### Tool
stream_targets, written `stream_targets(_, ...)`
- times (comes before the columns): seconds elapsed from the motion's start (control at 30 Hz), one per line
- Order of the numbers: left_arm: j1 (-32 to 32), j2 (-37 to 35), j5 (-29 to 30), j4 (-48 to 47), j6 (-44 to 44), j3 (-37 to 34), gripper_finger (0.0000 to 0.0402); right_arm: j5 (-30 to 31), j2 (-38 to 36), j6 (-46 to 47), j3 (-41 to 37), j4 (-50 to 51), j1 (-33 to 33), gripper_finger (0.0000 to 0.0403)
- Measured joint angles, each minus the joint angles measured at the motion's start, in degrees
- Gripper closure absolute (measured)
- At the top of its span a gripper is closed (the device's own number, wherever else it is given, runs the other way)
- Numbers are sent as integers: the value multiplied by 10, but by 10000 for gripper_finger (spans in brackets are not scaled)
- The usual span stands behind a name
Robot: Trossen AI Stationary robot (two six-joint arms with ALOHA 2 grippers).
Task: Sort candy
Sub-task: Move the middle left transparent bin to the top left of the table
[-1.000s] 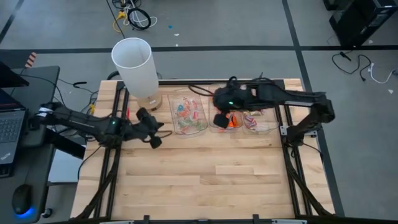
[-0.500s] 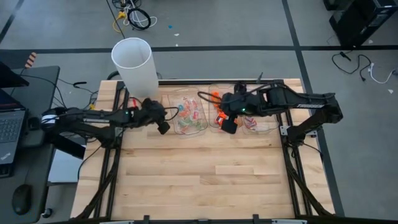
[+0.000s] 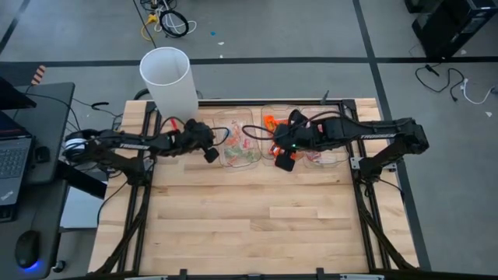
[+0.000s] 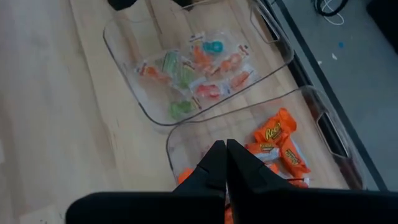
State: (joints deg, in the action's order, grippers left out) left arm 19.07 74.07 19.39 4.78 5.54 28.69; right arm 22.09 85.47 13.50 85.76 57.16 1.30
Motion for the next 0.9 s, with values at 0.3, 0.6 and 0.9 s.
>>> stream_targets(0.3, 42, 14, -13, 55, -59, 0, 402, 0, 0, -5, -7, -23, 0, 403)
stream_targets(0.6, 38, 14, -42, 49, -48, 0, 402, 0, 0, 3, -7, -25, 1, 403)
stream_targets(0.9, 8, 13, -101, 34, -3, 0, 402, 0, 0, 5, -7, -25, 1, 403)
